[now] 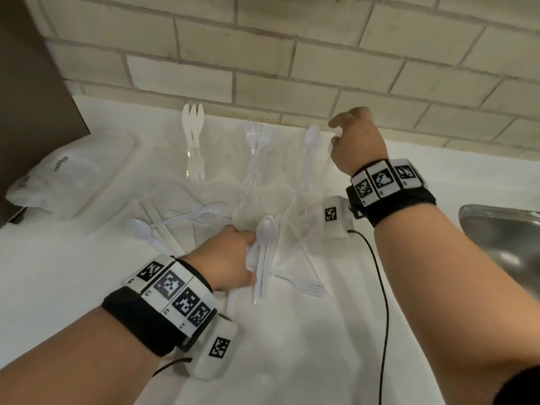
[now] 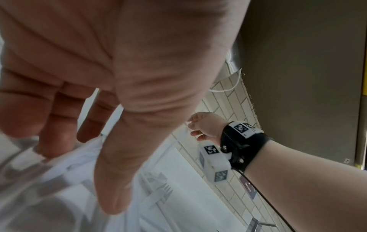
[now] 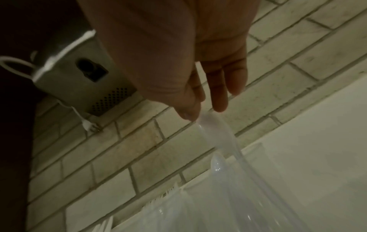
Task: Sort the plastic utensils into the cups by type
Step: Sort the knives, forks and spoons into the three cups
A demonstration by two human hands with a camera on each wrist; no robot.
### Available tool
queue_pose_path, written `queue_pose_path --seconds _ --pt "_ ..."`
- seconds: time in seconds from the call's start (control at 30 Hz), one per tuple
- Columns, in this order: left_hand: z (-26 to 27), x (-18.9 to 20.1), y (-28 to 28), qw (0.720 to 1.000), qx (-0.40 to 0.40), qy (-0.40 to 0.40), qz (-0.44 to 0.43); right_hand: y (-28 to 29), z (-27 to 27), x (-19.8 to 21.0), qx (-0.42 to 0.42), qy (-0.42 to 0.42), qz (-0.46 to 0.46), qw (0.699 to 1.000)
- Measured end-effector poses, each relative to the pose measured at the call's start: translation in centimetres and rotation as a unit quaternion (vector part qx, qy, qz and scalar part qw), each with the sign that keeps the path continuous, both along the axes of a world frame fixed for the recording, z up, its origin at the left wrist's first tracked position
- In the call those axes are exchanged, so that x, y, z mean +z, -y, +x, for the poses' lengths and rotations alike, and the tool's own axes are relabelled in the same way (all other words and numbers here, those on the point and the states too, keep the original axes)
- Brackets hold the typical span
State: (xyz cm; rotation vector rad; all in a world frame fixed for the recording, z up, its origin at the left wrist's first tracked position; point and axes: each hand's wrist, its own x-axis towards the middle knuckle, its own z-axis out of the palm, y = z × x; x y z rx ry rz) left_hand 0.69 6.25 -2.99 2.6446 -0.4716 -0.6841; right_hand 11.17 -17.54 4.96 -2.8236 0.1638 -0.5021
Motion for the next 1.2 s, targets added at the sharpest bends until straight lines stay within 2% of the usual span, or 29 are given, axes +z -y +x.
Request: queue_pose_path --seconds 0.1,0.2,0.27,0.33,0.37,0.5,0.67,0.87,1.03,1.13,1.2 --pt "0.0 0.0 0.3 1.000 0.003 0.004 0.006 0.4 -2.5 -0.7 0.008 -0.029 0.026 0.999" --pt "-0.2 0.0 0.7 1.000 0.013 -0.001 -0.006 0.3 -5.6 -1.5 0.007 -0.082 0.012 0.997" --pt "-0.5 0.1 1.0 0.999 0.029 0.000 -0.024 -0.6 -7.6 -2.5 0.004 -0.185 0.026 0.982" --pt "-0.7 0.2 1.6 0.999 0.037 0.010 -0.017 -1.6 -8.9 -4.1 -0.008 -0.302 0.061 0.951" --pt "-0.8 0.2 1.9 0.999 0.033 0.014 -0.002 -2.0 -9.3 -4.8 -0.021 -0.330 0.070 0.941" --pt "-1.4 0.3 3.6 0.998 -0.002 0.025 0.056 -2.8 -9.0 -6.8 -0.056 -0.341 0.037 0.938" --pt "-1.7 -0.2 4.8 0.994 0.014 0.057 0.090 -2.7 -8.0 -6.3 -0.060 -0.386 0.087 0.916" --pt "-1.2 -0.6 3.9 0.998 0.040 0.040 -0.006 -0.6 -6.8 -4.5 -0.076 -0.320 0.114 0.937" --pt "-0.2 -0.5 3.8 0.992 0.080 0.059 -0.071 -1.6 -5.1 -4.7 -0.022 -0.325 0.062 0.943" --pt "0.9 -0.1 2.9 0.977 0.117 0.100 -0.150 -1.8 -4.6 -5.8 -0.011 -0.345 -0.003 0.939" --pt "1.8 0.3 1.7 0.970 0.142 0.123 -0.156 -1.5 -4.6 -6.5 -0.008 -0.348 -0.042 0.936"
